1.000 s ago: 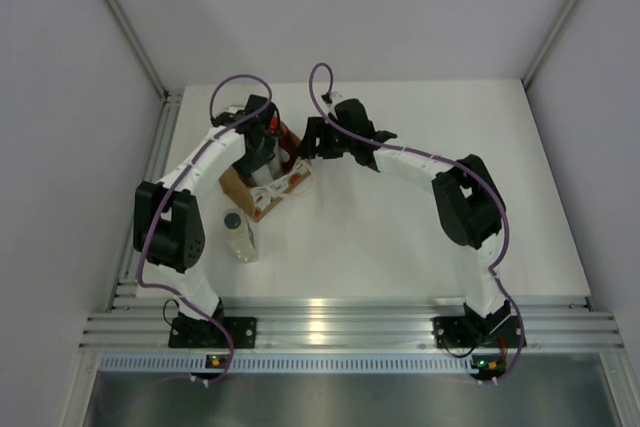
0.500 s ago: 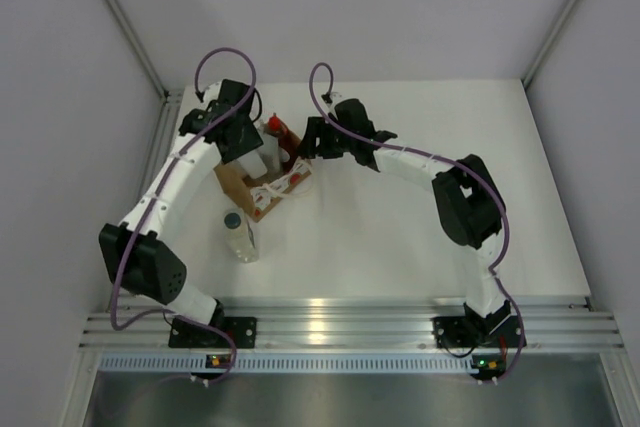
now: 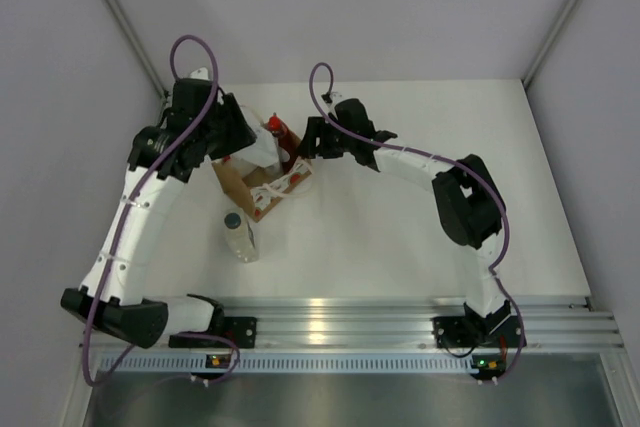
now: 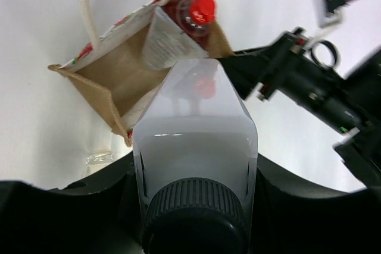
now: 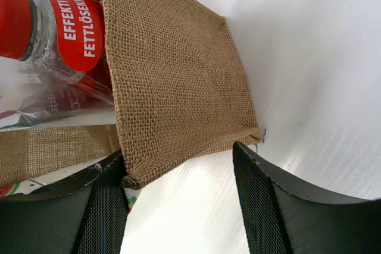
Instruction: Take the personal care products out of the canvas bag
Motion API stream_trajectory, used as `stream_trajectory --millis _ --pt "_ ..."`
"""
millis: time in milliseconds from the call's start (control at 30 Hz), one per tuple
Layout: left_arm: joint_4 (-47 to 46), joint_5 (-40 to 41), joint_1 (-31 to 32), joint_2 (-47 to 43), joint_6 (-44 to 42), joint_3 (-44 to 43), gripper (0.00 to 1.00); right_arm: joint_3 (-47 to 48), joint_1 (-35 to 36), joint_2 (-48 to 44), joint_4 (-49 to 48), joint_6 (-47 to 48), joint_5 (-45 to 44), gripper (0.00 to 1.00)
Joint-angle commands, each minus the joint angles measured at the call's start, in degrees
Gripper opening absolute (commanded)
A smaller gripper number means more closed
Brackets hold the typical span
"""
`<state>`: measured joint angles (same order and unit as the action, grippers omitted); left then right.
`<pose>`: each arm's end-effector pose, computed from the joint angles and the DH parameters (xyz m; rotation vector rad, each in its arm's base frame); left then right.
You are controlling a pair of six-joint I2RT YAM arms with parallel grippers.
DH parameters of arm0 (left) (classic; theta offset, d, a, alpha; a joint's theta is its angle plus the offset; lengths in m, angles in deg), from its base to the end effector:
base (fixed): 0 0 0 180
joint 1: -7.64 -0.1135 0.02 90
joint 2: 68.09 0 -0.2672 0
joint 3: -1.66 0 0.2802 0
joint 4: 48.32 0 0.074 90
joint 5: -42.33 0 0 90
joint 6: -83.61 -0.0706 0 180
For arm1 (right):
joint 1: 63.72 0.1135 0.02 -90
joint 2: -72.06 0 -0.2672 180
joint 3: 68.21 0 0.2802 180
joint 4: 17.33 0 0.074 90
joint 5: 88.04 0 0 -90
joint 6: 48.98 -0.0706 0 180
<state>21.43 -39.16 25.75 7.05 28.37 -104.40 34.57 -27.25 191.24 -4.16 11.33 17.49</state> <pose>0.2921 -0.0845 0.4256 -0.4067 2.2238 -0.3310 0.4251 0.3377 0.1976 -0.3064 2.1992 0.9565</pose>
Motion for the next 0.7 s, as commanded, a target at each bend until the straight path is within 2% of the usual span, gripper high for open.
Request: stream_trajectory --millis 0,67,167,267,367,467,667 --pt "-5.88 -9.46 0.26 -6.31 -2.59 -4.14 0.0 1.87 -0.87 -2.28 0.7 0.69 -0.15 0.63" --pt "-5.88 -15.16 0.78 -8.06 -3.3 -2.3 0.0 1.96 -0.87 -2.19 0.78 0.78 -0.24 0.63" --pt "-5.79 -19.66 1.75 -9.91 -4.88 1.3 0.0 2.05 -0.87 -2.11 0.87 0.95 -0.32 0.63" --pt "-5.71 -20.55 5.0 -12.02 -6.72 4.64 0.0 2.14 -0.96 -2.11 0.96 0.86 -0.24 0.63" --pt "-4.74 -16.09 12.44 -12.9 -7.6 9.57 0.0 2.58 -0.96 -2.19 1.13 0.95 -0.24 0.63" --pt "-4.56 -6.7 18.51 -14.31 -6.38 14.4 0.0 3.01 -0.96 -2.28 1.66 0.95 -0.24 0.63" --pt "-4.74 3.51 27.74 -13.1 -2.6 21.52 0.0 3.37 -0.87 -2.11 2.1 1.22 -0.06 0.63"
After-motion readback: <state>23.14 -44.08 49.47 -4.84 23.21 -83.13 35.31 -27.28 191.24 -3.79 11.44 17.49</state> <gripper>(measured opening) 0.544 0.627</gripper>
